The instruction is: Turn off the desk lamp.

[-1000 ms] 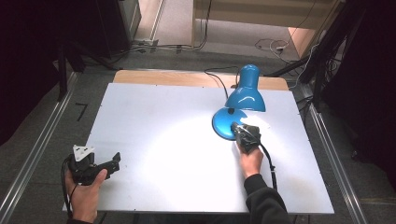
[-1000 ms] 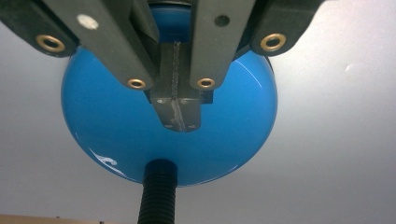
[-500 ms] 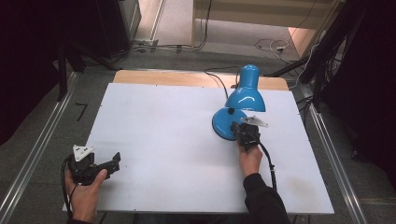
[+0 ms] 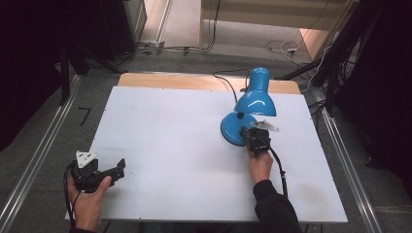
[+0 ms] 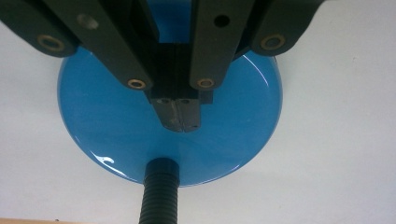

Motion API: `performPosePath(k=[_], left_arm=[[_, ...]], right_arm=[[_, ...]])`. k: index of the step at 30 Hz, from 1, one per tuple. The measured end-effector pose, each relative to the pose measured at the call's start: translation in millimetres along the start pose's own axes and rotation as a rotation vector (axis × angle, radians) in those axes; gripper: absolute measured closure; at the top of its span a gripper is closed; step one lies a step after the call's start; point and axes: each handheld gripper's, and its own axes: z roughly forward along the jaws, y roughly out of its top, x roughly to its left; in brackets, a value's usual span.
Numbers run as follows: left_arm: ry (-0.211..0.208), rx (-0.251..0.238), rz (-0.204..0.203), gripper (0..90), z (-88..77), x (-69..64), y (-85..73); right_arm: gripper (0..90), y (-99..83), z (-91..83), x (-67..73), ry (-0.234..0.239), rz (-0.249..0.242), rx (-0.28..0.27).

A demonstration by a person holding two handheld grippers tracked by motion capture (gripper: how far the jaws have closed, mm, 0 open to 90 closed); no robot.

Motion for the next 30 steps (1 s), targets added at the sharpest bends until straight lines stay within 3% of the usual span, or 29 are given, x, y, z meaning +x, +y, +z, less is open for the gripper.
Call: performPosePath(k=[5,8,13,17,25,30], left_arm=[[-0.001,0.000,0.002,0.9,0.2,-0.3,-0.1],[-0.002,0.000,-0.002,0.9,0.2,0.0,0.1],[-0.004,-0.001,-0.005,0.9,-0.1,0.3,0.3],[-0.004,-0.001,-0.009,0.9,-0.5,0.7,0.3],[-0.005,-0.001,-0.009,0.9,-0.5,1.0,0.5],[-0.005,0.000,-0.011,0.9,-0.3,1.5,0.6]], right_arm=[[87.9,0.7,0.0,-0.1,0.003,0.006,0.002],[86.6,1.6,-0.5,1.1,-0.004,-0.015,0.012],[67.5,3.5,-1.9,-1.1,-0.014,0.004,0.004],[52.6,6.3,-6.2,-3.0,0.004,0.025,-0.021],[31.8,7.9,-9.5,-7.8,0.043,0.058,0.013],[22.8,10.4,-13.6,-11.1,0.059,0.053,0.022]])
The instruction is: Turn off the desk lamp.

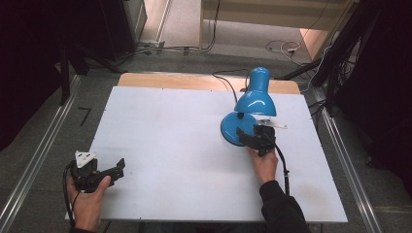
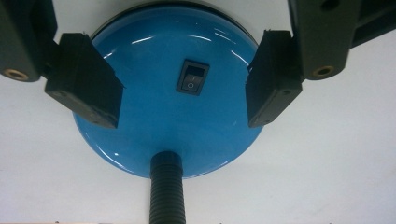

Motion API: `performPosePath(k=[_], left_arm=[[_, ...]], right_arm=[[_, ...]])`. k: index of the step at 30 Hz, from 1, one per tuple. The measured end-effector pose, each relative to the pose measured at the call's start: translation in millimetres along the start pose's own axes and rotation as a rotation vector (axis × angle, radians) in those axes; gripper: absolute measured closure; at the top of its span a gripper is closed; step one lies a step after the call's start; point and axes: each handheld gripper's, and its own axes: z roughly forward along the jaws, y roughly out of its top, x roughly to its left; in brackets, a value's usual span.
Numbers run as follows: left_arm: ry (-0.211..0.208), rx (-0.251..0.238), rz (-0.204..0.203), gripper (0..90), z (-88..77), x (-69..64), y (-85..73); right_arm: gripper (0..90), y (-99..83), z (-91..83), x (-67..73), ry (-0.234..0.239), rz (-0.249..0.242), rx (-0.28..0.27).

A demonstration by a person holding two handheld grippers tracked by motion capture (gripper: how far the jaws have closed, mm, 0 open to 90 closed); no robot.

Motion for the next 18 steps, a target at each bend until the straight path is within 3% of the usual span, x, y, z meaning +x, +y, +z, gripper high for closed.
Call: performPosePath(k=[5,14,18], left_arm=[[0.001,0.000,-0.001,0.9,-0.3,0.0,0.0],[0.002,0.001,0.000,0.9,-0.3,0.0,0.0],[0.002,0.000,-0.001,0.9,-0.1,-0.4,-0.1]], right_arm=[[15.6,0.9,-4.1,-2.6,0.019,-0.022,0.014],[15.3,1.7,-13.2,-3.7,0.029,-0.053,0.019],[15.3,0.7,-16.1,-6.2,0.035,-0.043,0.028]])
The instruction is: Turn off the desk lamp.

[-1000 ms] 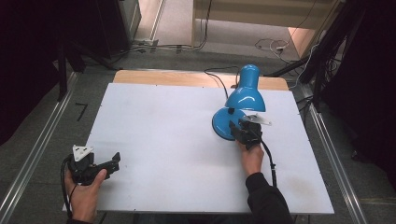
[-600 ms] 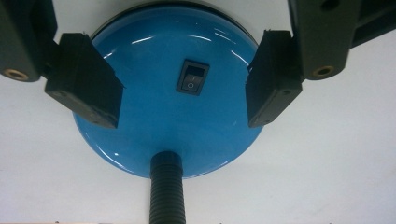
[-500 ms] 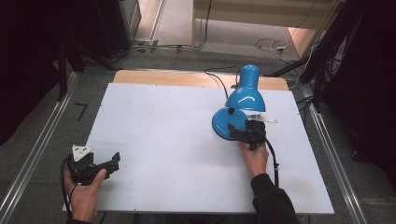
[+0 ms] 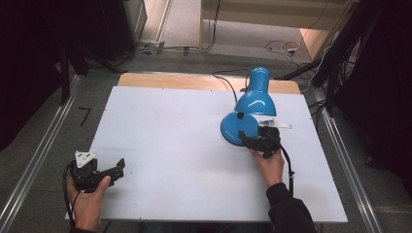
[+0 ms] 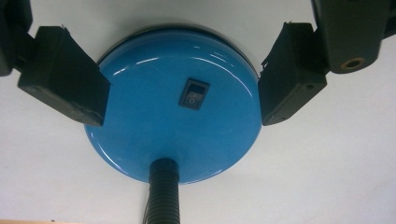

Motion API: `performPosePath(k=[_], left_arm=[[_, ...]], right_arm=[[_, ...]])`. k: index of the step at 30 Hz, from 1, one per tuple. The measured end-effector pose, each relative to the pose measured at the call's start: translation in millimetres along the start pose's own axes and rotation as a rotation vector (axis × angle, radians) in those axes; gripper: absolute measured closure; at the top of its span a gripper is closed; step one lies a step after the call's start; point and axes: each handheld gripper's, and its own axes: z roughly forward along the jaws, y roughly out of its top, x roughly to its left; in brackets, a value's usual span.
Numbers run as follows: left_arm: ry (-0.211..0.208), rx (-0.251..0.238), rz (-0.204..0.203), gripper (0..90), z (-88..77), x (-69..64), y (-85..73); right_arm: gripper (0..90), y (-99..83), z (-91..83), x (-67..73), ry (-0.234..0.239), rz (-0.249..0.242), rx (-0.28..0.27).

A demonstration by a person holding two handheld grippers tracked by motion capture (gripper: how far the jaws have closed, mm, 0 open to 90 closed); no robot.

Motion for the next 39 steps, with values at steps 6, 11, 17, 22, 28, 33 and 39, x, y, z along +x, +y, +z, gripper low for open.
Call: performPosePath(k=[6,11,17,22,28,33,39], left_arm=[[0.000,0.001,0.001,0.9,-0.2,0.0,0.0],[0.001,0.000,-0.001,0.9,0.1,-0.6,-0.1],[0.000,0.000,0.001,0.9,0.3,-1.1,0.0],[0.000,0.000,0.002,0.9,0.2,-1.3,-0.1],[0.001,0.001,0.003,0.9,-0.1,-1.7,-0.2],[0.002,0.003,0.003,0.9,-0.3,-2.4,-0.2],[0.004,0.003,0.002,0.9,0.0,-2.2,-0.4]], right_arm=[[15.2,-3.2,-3.7,-5.6,-0.007,-0.006,0.003],[15.2,-6.5,-7.6,-12.3,-0.015,0.000,0.004],[15.1,-9.6,-14.9,-20.2,-0.020,0.006,0.006],[15.2,-11.3,-23.2,-25.0,-0.018,0.004,-0.001],[15.2,-16.4,-31.9,-30.7,-0.018,0.004,0.001],[15.2,-21.2,-37.2,-36.5,-0.017,0.007,0.004],[15.2,-26.0,-44.8,-43.9,-0.026,0.006,0.005]])
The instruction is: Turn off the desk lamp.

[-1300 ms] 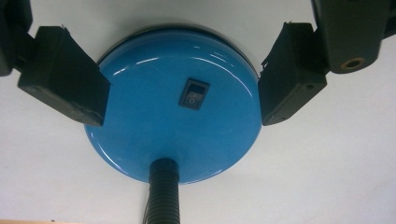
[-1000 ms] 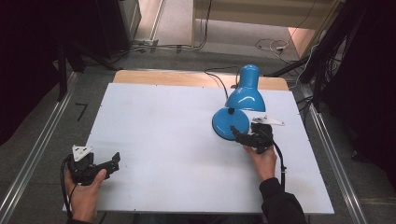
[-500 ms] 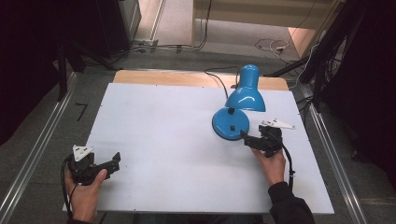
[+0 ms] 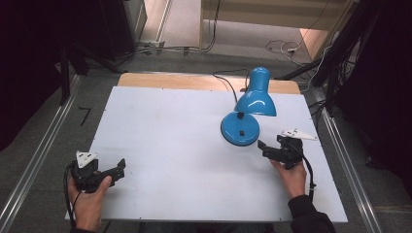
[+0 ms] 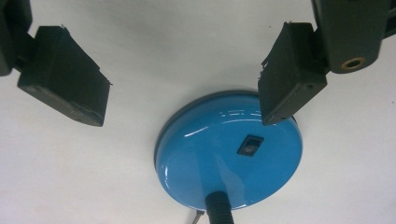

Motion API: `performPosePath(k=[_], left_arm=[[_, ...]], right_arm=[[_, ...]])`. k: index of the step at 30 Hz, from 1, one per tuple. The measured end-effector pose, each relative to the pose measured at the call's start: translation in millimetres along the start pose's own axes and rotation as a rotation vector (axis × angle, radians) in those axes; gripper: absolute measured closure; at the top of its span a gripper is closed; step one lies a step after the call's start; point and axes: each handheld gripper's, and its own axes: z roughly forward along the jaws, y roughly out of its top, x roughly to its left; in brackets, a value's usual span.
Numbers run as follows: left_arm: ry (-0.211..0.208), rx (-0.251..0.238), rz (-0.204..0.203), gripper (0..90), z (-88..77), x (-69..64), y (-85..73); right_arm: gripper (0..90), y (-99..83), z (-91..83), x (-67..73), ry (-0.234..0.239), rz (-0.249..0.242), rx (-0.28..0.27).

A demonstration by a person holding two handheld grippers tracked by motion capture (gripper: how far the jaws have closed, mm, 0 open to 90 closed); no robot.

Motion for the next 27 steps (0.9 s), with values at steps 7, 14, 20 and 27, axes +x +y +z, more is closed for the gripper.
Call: performPosePath(k=[7,14,20,27], left_arm=[[0.002,0.005,0.007,0.9,0.4,-0.8,-0.1],[0.002,0.006,0.005,0.9,0.5,-0.6,-0.2],[0.002,0.005,0.003,0.9,1.0,-1.0,-0.5],[0.001,0.006,0.005,0.9,1.2,-1.5,-0.5]], right_arm=[[15.2,-4.9,-7.4,-7.8,-0.006,0.002,-0.001],[15.2,-11.5,-12.4,-13.4,-0.015,0.002,0.006],[15.2,-17.2,-17.8,-20.3,-0.025,0.009,0.008],[15.2,-22.7,-24.8,-27.9,-0.035,0.012,0.009]])
